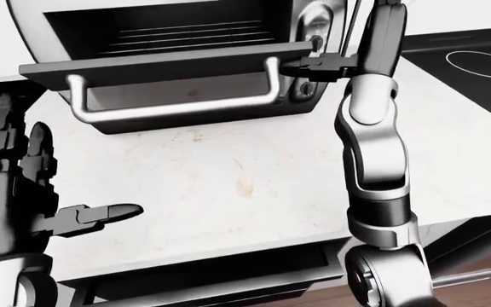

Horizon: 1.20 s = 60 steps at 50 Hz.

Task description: Close the toaster oven door.

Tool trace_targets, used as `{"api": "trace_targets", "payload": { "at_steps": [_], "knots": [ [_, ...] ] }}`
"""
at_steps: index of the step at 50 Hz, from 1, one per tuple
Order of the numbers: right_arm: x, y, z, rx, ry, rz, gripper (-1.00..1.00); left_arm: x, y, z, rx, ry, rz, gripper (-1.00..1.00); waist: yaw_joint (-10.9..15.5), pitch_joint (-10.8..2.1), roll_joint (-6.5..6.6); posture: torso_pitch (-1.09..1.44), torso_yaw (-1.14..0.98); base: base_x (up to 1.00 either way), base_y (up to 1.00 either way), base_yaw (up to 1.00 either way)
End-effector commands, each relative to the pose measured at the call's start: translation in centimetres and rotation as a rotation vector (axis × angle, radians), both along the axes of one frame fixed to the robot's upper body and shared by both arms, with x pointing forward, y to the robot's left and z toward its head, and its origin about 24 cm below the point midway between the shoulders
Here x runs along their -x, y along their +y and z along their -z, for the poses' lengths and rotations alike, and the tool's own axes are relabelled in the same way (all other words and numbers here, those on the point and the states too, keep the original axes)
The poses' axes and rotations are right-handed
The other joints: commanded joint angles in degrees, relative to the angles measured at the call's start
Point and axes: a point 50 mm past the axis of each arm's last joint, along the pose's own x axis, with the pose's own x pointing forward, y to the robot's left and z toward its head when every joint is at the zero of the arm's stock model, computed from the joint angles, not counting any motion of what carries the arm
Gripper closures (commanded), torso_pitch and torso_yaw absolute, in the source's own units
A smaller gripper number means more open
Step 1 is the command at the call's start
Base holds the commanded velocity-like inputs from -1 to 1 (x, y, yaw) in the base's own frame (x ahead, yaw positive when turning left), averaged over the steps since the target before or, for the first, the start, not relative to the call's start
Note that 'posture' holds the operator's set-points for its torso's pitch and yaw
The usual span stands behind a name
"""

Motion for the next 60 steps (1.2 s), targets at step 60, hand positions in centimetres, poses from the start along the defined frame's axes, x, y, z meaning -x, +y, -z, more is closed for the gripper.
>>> {"api": "trace_targets", "payload": {
  "at_steps": [60],
  "knots": [
    [1.8, 0.4, -3.4, -0.018, -0.183, -0.033, -1.0, -0.1, -7.0, -0.1, 0.004, -0.001, 0.243, -1.0, 1.0, -2.13, -1.09, 0.0, 0.0, 0.0, 0.0, 0.0]
  ]
}}
